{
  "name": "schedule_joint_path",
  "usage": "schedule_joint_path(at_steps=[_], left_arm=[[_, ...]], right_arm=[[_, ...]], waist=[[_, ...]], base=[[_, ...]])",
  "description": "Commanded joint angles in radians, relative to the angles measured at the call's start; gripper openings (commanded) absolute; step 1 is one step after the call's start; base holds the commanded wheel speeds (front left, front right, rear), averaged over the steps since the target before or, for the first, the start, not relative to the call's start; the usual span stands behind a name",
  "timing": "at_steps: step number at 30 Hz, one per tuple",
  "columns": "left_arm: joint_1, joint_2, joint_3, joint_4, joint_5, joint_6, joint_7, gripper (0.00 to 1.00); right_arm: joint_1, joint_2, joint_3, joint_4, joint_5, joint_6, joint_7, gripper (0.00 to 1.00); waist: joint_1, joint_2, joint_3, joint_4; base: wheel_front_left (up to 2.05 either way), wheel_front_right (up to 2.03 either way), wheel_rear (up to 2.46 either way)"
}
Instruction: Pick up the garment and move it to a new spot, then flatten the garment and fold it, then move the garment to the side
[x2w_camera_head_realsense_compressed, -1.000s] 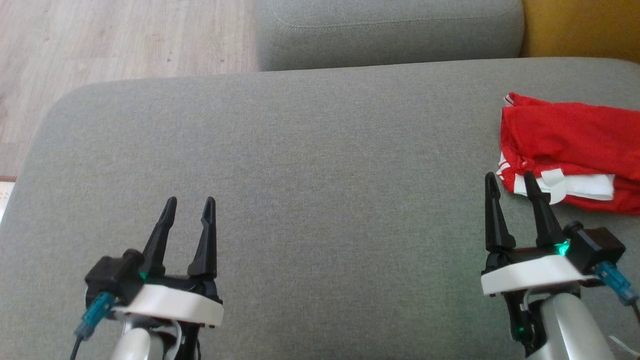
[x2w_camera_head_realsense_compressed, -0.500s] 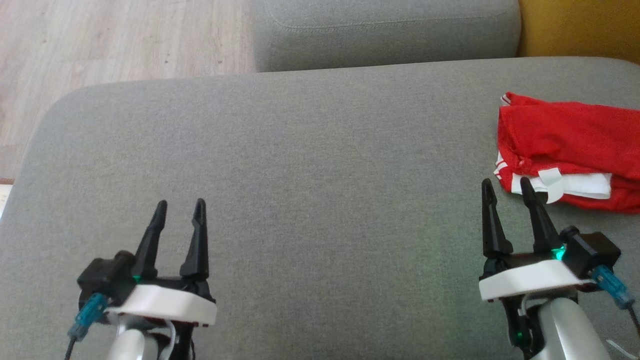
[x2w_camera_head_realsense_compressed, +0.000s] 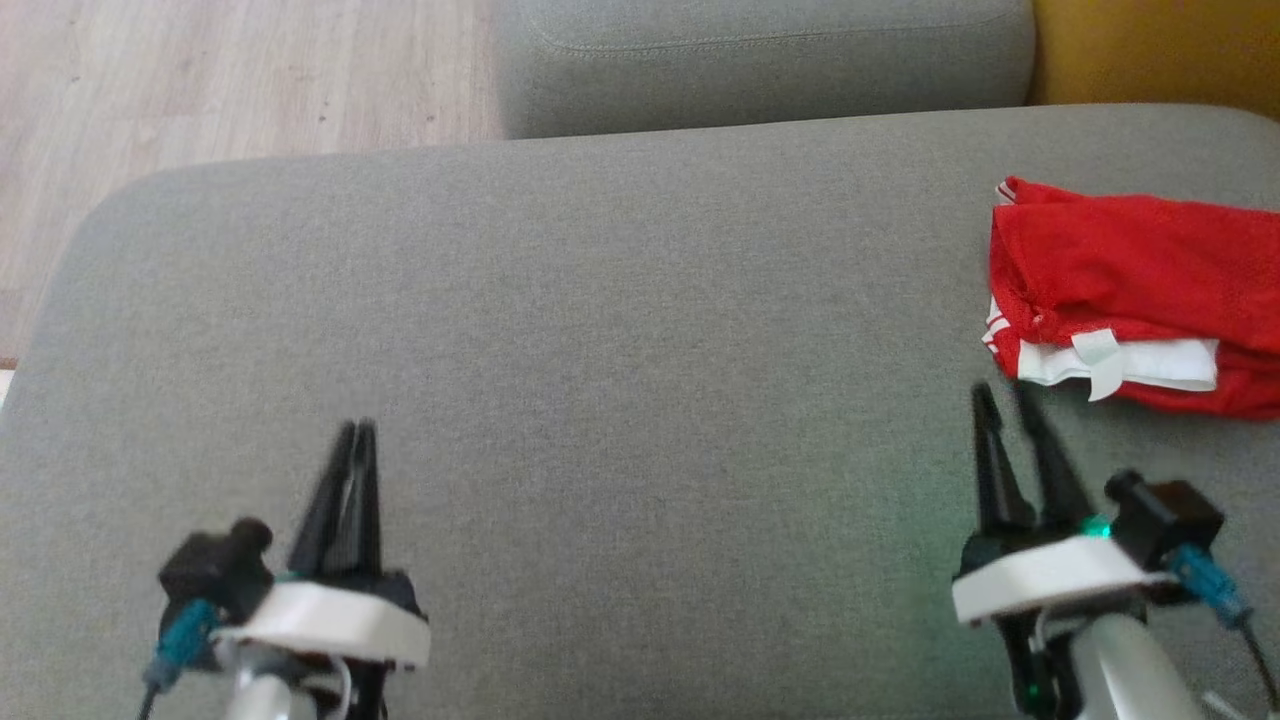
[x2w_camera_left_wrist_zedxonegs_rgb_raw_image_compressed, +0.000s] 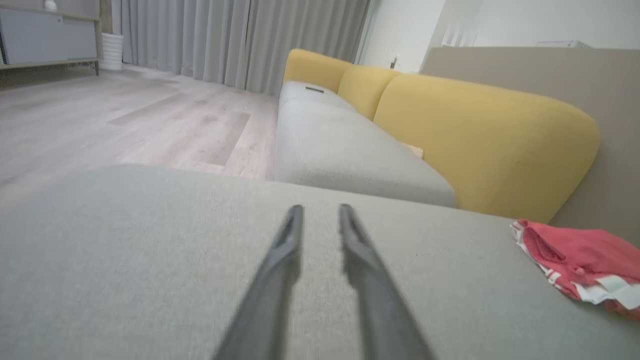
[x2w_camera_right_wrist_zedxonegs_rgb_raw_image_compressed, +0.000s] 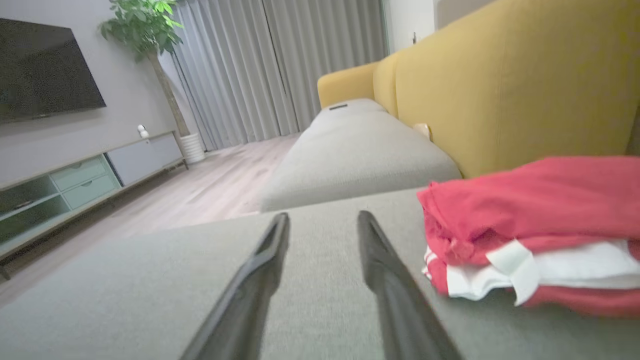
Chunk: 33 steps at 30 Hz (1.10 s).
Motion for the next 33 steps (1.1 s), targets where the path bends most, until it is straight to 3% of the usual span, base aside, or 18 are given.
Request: schedule_joint_path(at_steps=[1, 33], left_arm=[[0.011, -0.001, -0.002, 0.025, -0.001, 0.0, 0.0, 0.0], [-0.02, 0.003, 0.053, 0.05, -0.34, -0.018, 0.091, 0.0]], right_arm=[[0.01, 0.001, 0.0, 0.023, 0.001, 0.0, 0.001, 0.0], [0.003, -0.012, -0.029, 0.009, 0.365, 0.0, 0.08, 0.0]], waist=[[0.0, 0.0, 0.0, 0.0], [0.0, 0.0, -0.006, 0.0]], base=[[0.0, 0.0, 0.0], [0.0, 0.0, 0.0]])
